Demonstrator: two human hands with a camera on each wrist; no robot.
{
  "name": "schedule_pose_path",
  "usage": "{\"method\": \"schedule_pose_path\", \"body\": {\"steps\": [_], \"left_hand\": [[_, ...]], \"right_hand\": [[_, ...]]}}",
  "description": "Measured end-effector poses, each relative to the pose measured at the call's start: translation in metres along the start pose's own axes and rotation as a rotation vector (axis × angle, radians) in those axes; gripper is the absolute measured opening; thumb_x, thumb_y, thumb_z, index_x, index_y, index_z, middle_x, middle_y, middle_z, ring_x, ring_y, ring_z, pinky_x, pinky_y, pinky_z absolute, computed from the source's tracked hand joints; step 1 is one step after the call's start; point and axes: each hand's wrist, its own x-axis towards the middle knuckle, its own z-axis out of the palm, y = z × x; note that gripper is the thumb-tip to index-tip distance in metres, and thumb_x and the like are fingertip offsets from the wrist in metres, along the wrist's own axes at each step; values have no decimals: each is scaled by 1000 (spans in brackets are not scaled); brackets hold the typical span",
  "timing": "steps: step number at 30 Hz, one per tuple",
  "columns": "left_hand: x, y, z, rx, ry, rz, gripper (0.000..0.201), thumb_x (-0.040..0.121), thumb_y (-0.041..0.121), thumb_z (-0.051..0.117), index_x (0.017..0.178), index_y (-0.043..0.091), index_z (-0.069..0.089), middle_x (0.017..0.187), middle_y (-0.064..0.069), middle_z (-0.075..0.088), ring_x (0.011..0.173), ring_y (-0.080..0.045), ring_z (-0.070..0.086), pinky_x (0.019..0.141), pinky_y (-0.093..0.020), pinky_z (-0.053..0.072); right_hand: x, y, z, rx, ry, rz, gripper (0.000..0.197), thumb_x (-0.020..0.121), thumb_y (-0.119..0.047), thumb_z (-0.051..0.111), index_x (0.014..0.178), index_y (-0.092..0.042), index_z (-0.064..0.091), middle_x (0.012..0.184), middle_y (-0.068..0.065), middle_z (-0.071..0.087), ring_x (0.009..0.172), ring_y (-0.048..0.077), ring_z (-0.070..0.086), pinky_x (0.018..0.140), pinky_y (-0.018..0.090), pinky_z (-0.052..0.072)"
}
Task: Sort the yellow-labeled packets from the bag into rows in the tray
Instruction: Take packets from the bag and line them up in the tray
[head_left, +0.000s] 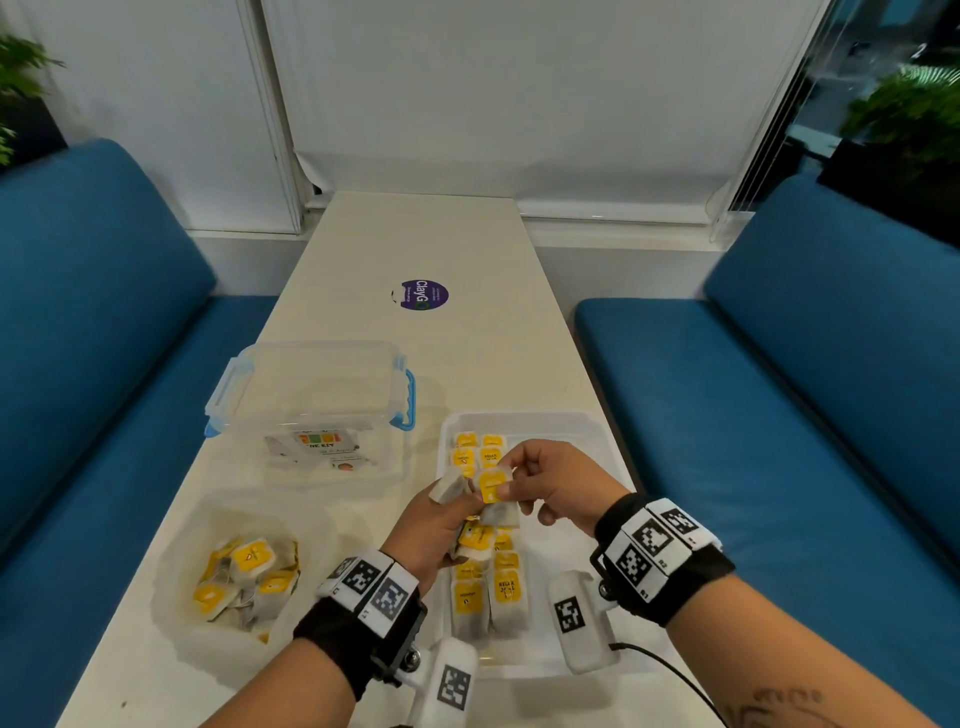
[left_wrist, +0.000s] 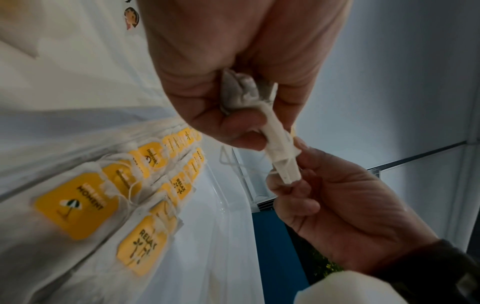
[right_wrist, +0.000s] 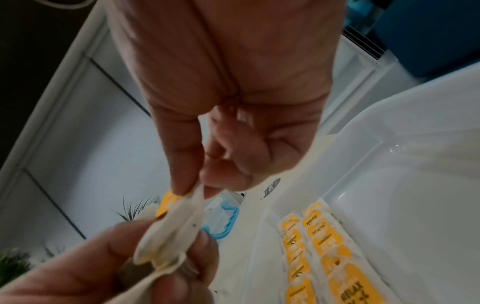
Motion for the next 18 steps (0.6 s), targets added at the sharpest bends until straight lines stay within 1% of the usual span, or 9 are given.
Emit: {"method": "schedule_pose_path", "body": {"steps": [2, 4, 6, 7, 9, 11, 13, 15, 18], "left_hand": [[-1, 1, 0, 3, -11, 8, 26, 65, 39, 69, 86, 24, 67, 63, 3, 59, 53, -12, 53, 57, -24, 41], [0, 1, -1, 8, 21, -5, 18, 73, 33, 69, 87, 23, 65, 67, 1, 60, 58, -13, 54, 59, -24, 42], [2, 0, -4, -8, 75, -47, 4, 87, 24, 60, 88, 20, 63, 73, 1, 61, 57, -13, 55, 59, -22, 42], [2, 0, -5, -31, 91, -73, 8, 90, 21, 55, 89, 19, 63, 76, 1, 62, 55, -11, 56, 57, -20, 41], [3, 1, -8, -74, 113, -123, 13, 93, 19, 50, 91, 19, 63, 81, 0, 63, 53, -10, 58, 54, -20, 39], [2, 2, -10, -105, 117, -151, 16, 94, 20, 47, 93, 19, 63, 84, -1, 63, 61, -12, 56, 54, -21, 38], [1, 3, -10, -130, 123, -169, 17, 94, 19, 46, 92, 18, 63, 85, -2, 63, 65, -14, 55, 55, -21, 37], [2, 3, -11, -150, 125, -186, 18, 94, 20, 46, 91, 18, 63, 85, -2, 63, 66, -15, 55, 56, -21, 37], [4, 4, -11, -169, 125, -210, 17, 93, 21, 47, 90, 18, 63, 86, -3, 64, 67, -15, 55, 56, -21, 37]], "right_hand": [[0, -1, 2, -84, 2, -44, 18, 80, -2, 69, 78, -17, 59, 58, -3, 54, 51, 10, 49, 39, 18, 33], [2, -3, 2, -197, 51, -107, 16, 82, -7, 68, 74, -19, 60, 62, -3, 57, 54, 8, 50, 42, 15, 36], [6, -5, -2, -285, 136, -178, 16, 84, -12, 67, 72, -20, 62, 68, -6, 60, 61, 5, 52, 53, 13, 41], [8, -7, -7, -293, 177, -196, 14, 85, -15, 67, 73, -21, 63, 70, -8, 61, 64, 3, 53, 55, 13, 42], [11, -10, -17, -180, 216, -186, 9, 86, -17, 65, 78, -19, 65, 72, -8, 62, 67, 3, 55, 50, 14, 43], [18, -9, -28, -79, 290, -170, 11, 88, -16, 63, 77, -17, 63, 74, -2, 62, 70, 9, 56, 48, 20, 43], [29, -6, -36, -118, 392, -169, 15, 90, -15, 60, 74, -17, 61, 72, 1, 60, 68, 14, 53, 50, 22, 40], [44, -4, -40, -207, 428, -170, 14, 91, -15, 57, 77, -13, 59, 69, -2, 56, 65, 14, 50, 55, 22, 38], [70, 5, -44, -300, 452, -103, 15, 93, -16, 52, 79, -15, 56, 73, -1, 56, 72, 17, 53, 65, 26, 40]]}}
